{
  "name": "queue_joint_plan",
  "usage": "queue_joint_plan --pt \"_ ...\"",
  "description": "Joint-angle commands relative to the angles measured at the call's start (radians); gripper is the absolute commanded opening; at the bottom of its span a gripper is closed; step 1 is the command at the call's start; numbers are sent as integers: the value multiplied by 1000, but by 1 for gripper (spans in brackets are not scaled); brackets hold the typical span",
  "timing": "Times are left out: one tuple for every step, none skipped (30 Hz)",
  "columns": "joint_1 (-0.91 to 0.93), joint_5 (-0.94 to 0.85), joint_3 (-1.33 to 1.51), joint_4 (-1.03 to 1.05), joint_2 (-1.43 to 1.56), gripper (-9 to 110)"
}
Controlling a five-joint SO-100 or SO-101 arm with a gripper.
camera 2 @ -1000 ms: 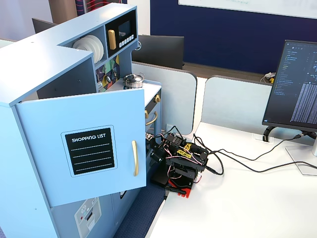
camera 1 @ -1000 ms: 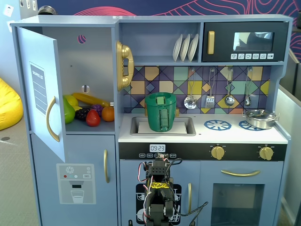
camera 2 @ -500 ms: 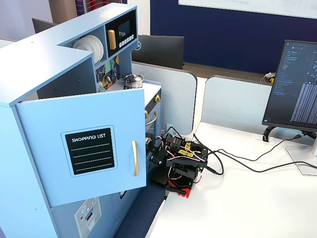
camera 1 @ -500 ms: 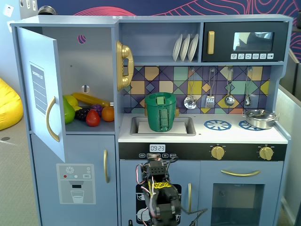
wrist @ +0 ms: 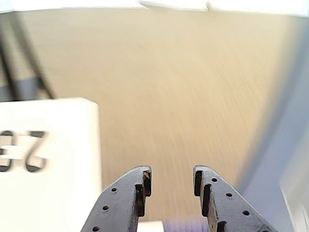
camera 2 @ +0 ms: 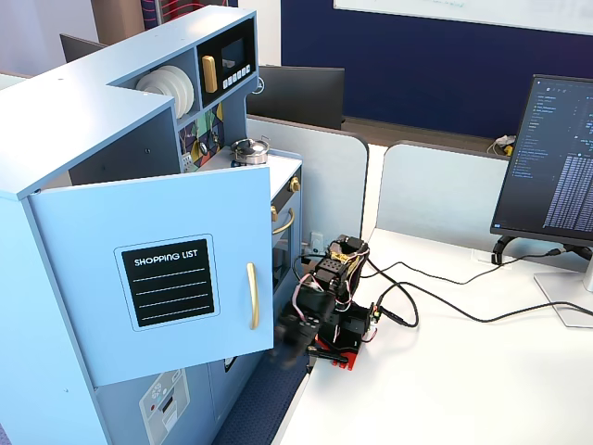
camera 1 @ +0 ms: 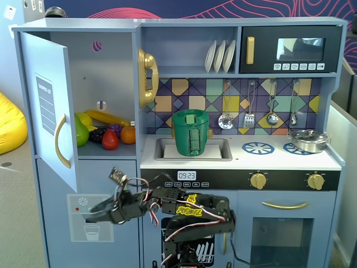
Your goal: Close the left cabinet door
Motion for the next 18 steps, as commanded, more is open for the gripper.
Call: queue_joint_plan --pt "-89 -153 -89 -83 -40 0" --pt "-97 -190 -97 -83 -49 0" --pt "-104 -207 -106 -83 -61 0" --pt "-110 -216 -118 -87 -77 0" --pt "-112 -236 -129 -95 -97 0" --pt "-117 -270 -138 -104 -118 0" --pt "-123 -291 -150 -121 -144 0" --pt "-126 -316 -166 -133 -173 0" --pt "-126 -345 -184 -138 -199 0" --pt "-126 -365 -210 -140 -227 0" --pt "-126 -383 -241 -140 -258 0" --pt "-126 -405 -273 -140 -288 0" --pt "-126 -430 -305 -138 -319 0" --pt "-126 -453 -334 -135 -345 0" --pt "-126 -468 -357 -129 -365 0" --pt "-129 -489 -376 -121 -379 0" --pt "-135 -500 -391 -123 -394 0" --pt "-135 -505 -402 -123 -407 0"
